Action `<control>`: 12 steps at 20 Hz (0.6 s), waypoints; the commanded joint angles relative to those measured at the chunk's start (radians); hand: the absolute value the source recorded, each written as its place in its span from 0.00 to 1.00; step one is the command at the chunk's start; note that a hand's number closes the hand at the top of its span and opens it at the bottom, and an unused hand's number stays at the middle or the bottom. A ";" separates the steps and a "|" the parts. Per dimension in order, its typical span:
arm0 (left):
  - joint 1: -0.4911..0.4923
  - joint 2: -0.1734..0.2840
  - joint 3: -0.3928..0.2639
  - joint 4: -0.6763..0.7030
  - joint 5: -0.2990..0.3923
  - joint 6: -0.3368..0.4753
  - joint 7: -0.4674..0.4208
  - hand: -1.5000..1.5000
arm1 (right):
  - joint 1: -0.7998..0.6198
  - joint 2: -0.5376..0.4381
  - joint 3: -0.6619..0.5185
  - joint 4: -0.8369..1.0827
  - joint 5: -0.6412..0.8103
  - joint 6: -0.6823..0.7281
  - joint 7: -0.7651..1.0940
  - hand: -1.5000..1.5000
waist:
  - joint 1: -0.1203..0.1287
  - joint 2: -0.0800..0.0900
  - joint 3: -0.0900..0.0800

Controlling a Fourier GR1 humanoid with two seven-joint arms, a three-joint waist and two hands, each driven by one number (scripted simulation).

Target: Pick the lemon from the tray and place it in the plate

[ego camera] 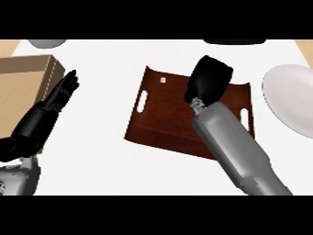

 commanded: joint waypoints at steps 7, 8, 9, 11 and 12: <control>-0.021 -0.013 0.003 -0.024 -0.007 0.013 0.041 0.50 | 0.049 -0.137 -0.189 -0.110 0.067 0.008 0.026 1.00 | -0.010 0.003 0.001; 0.019 0.014 0.033 0.003 0.022 -0.031 -0.026 0.50 | 0.061 -0.100 -0.180 -0.105 0.095 -0.002 0.052 1.00 | -0.001 0.004 0.000; 0.011 0.008 0.016 -0.037 0.009 -0.020 0.011 0.50 | 0.049 -0.123 -0.222 -0.057 0.092 -0.068 0.017 1.00 | 0.005 0.006 0.001; -0.014 -0.027 -0.009 0.009 -0.023 0.004 0.000 0.50 | 0.061 -0.148 -0.244 -0.097 0.086 -0.037 -0.029 1.00 | -0.003 0.005 0.001; 0.004 -0.003 0.026 -0.012 0.020 -0.023 0.013 0.50 | 0.050 -0.166 -0.277 -0.080 0.079 -0.053 -0.044 1.00 | 0.002 0.005 0.001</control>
